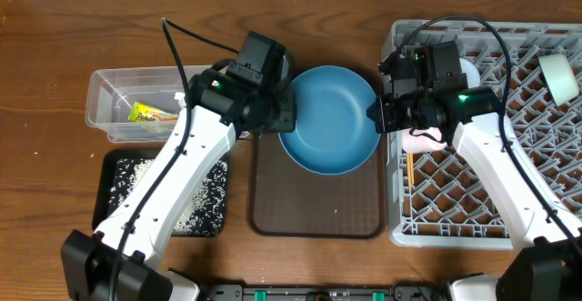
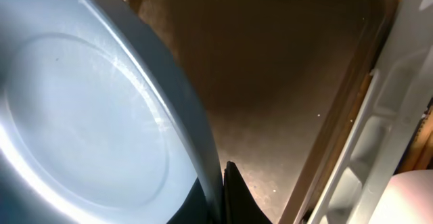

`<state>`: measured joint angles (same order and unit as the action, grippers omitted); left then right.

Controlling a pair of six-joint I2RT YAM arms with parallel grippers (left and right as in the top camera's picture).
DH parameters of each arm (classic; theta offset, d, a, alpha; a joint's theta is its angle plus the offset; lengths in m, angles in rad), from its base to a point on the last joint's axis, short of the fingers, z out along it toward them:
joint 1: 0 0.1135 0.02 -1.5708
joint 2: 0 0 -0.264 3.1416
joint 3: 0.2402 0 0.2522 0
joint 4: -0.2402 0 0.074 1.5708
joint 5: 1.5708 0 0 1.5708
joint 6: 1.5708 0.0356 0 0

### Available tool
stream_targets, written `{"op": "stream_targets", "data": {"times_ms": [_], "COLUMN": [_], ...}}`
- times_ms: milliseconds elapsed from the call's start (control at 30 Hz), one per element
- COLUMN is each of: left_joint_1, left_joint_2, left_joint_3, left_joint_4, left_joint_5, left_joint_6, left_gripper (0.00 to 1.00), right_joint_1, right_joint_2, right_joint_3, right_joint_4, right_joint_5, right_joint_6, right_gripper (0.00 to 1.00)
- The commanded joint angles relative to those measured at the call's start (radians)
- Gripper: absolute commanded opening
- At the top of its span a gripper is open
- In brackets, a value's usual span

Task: Sort waste into correct bins and load items into the dishwasher rack
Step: 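Hand the teal plate from the left gripper to the right gripper, then carry the teal plate with the right gripper and lower it into the rack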

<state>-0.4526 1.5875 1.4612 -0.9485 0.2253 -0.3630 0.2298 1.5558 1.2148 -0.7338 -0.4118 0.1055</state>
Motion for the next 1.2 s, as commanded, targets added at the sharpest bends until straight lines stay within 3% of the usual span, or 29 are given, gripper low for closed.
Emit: {"op": "stream_targets", "data": {"times_ms": [0,67,133,167,300,567,767,1000,1167], "left_joint_1": [0.000,0.000,0.000,0.000,0.000,0.000,0.000,0.000,0.000], "left_joint_2": [-0.014,-0.014,-0.014,-0.014,-0.014,-0.014,-0.014,-0.014,-0.014], "left_joint_3": [0.019,0.019,0.019,0.019,0.019,0.019,0.019,0.019,0.019], "left_joint_4": [-0.017,-0.030,-0.040,-0.048,-0.089,-0.143,-0.143,-0.143,-0.143], "left_joint_5": [0.007,0.007,0.006,0.004,-0.026,-0.039,-0.039,-0.039,-0.039], "left_joint_6": [0.004,0.004,0.004,0.004,0.012,0.015,0.015,0.015,0.015], "left_gripper": [0.52,0.54,0.61,0.71,0.74,0.79,0.89,0.90,0.91], "right_joint_1": [-0.025,-0.050,-0.084,-0.101,-0.190,-0.334,-0.361,-0.362,-0.363], "right_joint_2": [-0.008,-0.023,-0.051,-0.068,-0.167,-0.444,-0.584,-0.593,-0.526], "right_joint_3": [0.019,0.027,0.037,0.043,0.086,0.150,0.149,0.147,0.145], "right_joint_4": [0.007,0.005,-0.002,-0.009,-0.065,-0.095,-0.100,-0.124,-0.093], "right_joint_5": [0.010,0.024,0.066,0.099,0.334,1.013,1.255,1.411,1.653], "right_joint_6": [-0.006,-0.006,-0.006,-0.006,-0.006,-0.063,-0.061,-0.056,-0.232], "right_gripper": [0.01,0.01,0.01,0.01,0.01,0.01,0.01,0.01,0.01]}}
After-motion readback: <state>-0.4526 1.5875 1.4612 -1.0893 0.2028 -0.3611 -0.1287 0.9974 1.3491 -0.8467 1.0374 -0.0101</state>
